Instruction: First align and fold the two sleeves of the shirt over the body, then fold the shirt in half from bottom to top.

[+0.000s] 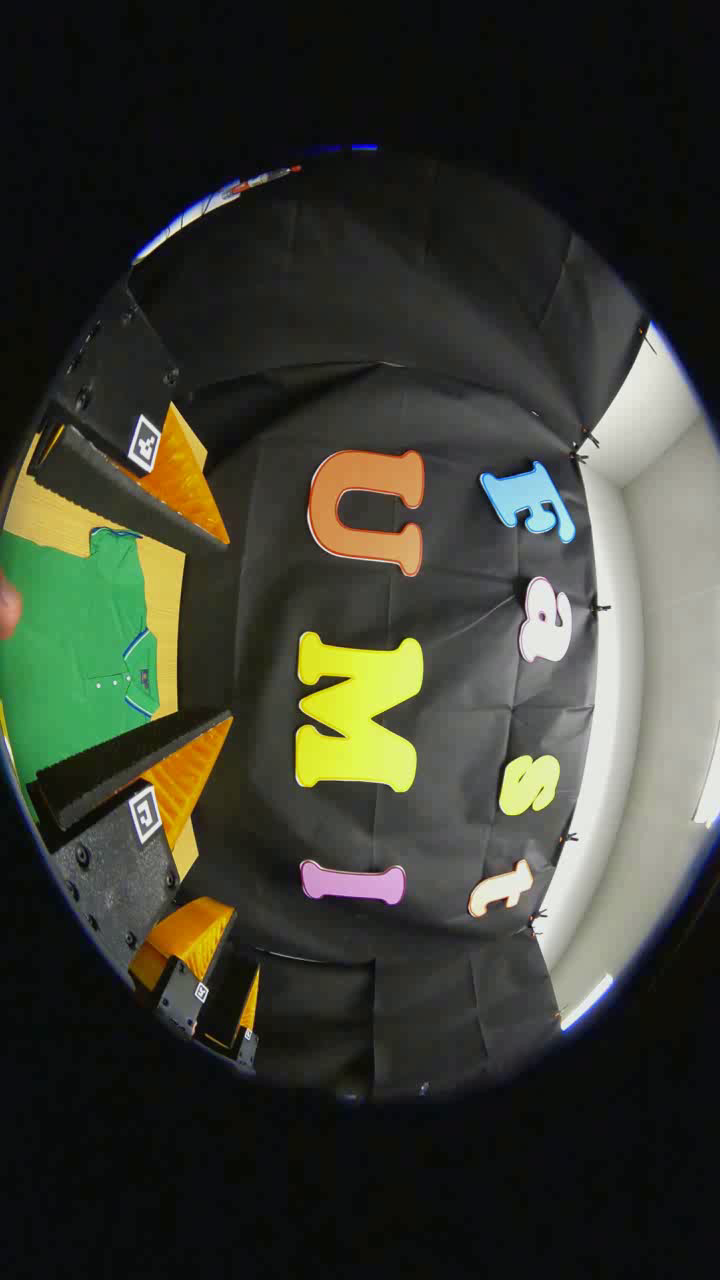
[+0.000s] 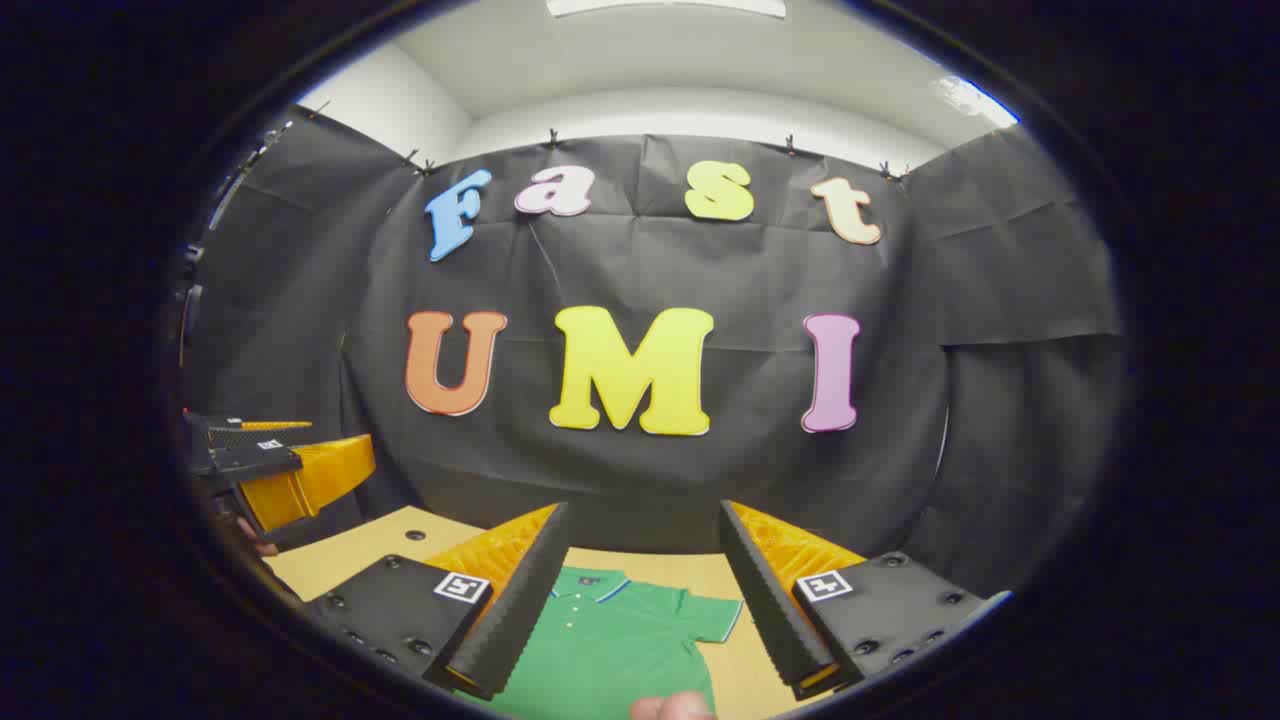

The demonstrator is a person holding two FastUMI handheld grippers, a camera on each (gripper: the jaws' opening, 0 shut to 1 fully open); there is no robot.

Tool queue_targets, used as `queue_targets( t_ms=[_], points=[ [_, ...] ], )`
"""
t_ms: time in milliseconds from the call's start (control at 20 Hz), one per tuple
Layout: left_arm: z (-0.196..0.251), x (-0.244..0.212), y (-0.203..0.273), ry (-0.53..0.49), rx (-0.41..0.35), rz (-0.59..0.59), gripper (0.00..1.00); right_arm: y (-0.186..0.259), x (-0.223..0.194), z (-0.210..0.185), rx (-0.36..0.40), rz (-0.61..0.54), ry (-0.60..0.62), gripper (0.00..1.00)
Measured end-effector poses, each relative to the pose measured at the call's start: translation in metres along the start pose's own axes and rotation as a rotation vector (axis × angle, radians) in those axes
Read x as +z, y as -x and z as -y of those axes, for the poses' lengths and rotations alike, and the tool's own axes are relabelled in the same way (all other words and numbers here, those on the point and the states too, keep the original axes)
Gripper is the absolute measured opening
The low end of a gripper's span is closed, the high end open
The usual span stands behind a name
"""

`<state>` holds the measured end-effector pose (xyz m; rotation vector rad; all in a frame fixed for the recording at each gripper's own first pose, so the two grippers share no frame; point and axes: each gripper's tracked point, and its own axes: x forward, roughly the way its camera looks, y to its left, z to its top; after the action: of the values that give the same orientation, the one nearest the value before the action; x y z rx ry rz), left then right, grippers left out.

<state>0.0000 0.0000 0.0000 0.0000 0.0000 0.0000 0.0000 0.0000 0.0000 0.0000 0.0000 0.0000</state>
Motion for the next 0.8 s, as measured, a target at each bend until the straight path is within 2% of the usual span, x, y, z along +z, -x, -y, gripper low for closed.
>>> queue_targets(
  t_ms=[300,350,400,500,550,650,800],
  points=[
    [0.006,-0.005,-0.01,-0.006,-0.007,-0.009,0.98,-0.008,-0.002,0.007,-0.012,-0.008,-0.003,0.94],
    [0.007,-0.005,-0.011,-0.004,-0.009,-0.012,1.0,-0.009,-0.001,0.008,-0.013,-0.007,-0.002,0.94],
    [0.008,-0.005,-0.012,-0.004,-0.011,-0.013,0.98,-0.01,-0.001,0.01,-0.015,-0.006,0.0,0.94],
    [0.01,-0.005,-0.014,-0.011,-0.013,-0.012,1.0,-0.012,-0.001,0.012,-0.016,-0.005,-0.003,0.94],
    [0.012,-0.004,-0.015,-0.014,-0.014,-0.01,0.98,-0.013,0.0,0.014,-0.017,-0.006,-0.005,0.94],
    [0.015,-0.005,-0.016,-0.017,-0.018,-0.009,1.0,-0.014,-0.001,0.017,-0.019,-0.007,-0.005,0.94],
    [0.017,-0.005,-0.019,-0.017,-0.018,-0.012,0.98,-0.016,-0.003,0.02,-0.021,-0.009,-0.007,0.94]
  ],
)
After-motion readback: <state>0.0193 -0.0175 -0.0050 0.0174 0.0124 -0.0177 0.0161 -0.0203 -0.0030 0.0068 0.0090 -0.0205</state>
